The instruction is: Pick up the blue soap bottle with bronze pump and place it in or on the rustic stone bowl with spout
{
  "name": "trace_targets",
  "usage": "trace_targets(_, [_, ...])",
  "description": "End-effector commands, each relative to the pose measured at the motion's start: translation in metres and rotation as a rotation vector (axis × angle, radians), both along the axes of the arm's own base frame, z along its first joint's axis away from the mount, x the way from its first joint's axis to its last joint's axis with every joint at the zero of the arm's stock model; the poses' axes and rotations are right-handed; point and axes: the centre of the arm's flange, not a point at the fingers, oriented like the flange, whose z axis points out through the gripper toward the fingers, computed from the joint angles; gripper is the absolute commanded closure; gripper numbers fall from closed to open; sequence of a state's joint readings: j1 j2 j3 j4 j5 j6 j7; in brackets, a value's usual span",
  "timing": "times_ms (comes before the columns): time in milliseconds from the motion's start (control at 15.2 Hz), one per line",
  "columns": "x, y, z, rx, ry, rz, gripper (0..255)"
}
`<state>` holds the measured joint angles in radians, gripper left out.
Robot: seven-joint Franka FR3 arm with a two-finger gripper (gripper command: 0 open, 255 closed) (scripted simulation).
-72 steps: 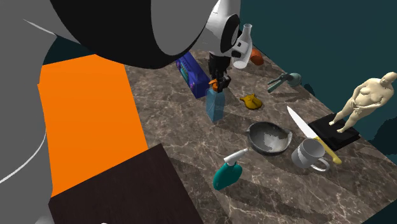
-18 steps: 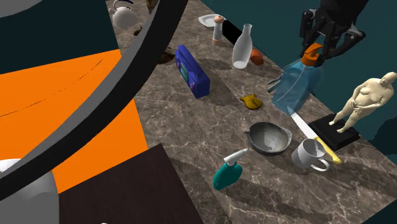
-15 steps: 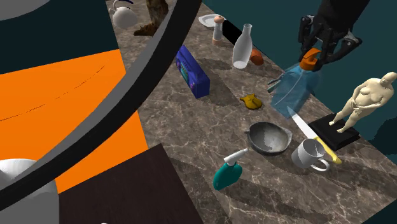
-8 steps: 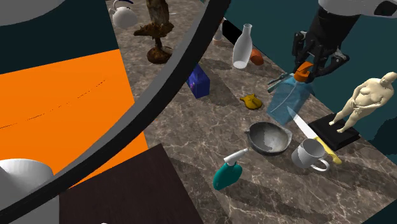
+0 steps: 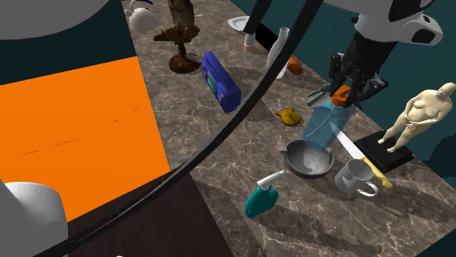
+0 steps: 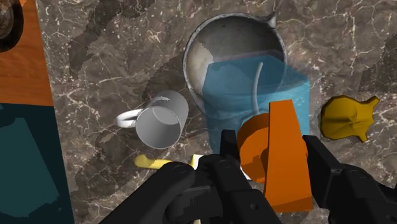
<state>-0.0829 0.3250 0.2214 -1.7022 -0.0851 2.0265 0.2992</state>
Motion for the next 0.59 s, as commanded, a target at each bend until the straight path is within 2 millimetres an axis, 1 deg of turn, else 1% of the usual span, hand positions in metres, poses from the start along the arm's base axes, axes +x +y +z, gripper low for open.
trace_targets(0, [0.0,-0.001,-0.011,0.0,-0.001,0.0,255])
trace_targets(528, [0.0,-0.001,-0.054,0.0,-0.001,0.0,255])
